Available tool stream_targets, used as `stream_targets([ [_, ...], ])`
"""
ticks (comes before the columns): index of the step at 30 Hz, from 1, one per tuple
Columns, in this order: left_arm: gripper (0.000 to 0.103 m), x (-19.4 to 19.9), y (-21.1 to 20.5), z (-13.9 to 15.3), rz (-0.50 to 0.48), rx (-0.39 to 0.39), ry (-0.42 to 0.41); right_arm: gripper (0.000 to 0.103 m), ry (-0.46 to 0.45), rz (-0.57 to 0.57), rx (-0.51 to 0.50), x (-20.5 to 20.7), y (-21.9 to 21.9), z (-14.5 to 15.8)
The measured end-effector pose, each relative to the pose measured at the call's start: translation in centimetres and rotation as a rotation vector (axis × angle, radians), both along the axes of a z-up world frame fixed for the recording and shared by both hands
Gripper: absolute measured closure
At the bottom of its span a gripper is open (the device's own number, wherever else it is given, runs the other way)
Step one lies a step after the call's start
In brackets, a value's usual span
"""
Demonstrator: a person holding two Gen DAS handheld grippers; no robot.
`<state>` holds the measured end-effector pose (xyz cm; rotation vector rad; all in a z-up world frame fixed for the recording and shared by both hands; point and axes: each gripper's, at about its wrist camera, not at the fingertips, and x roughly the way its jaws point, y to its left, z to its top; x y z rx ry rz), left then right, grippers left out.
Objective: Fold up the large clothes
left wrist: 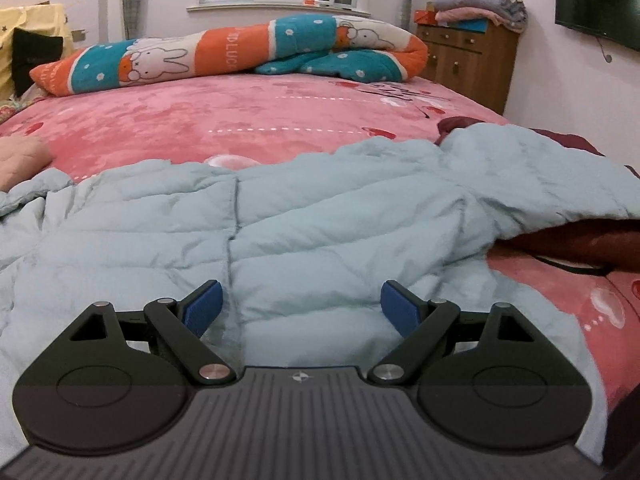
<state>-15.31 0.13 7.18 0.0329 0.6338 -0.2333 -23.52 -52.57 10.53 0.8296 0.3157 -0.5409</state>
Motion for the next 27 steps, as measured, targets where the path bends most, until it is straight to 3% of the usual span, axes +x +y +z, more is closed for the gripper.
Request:
stream_targets([
  [1,0.0,-0.1,-0.2,0.1,-0.002,-0.001,0.001,0.074,0.001,-0.006,0.0,-0.5,0.4,0.1],
  [2,0.0,-0.2,-0.3,0.2,-0.005,-0.003,0.001,0.061,0.005,-0.015,-0.004,-0.9,0.8,0.2],
  [7,0.0,-1.7,-1.1,1.2,-0.055,-0.023,-0.022,0.049,0.007,-0.022,-0.074,-1.9,2.3,1.7],
  [9,0.0,-2.0,-1.7,1.6,-0.086,-0.034,-0.031,0.037,0.006,-0.007,-0.131,-2.0,3.5,2.4],
  [17,0.0,-4.3,-3.6,3.8,-0.196,-0.073,-0.076,0.025,0.027,0.061,-0.334,-0.8,10.0,5.9],
  [27,0.0,-6.6,-2.9,5.8,-0.236,-0.107,-0.129,0.021,0.027,0.136,-0.427,-0.3,15.6,8.4],
])
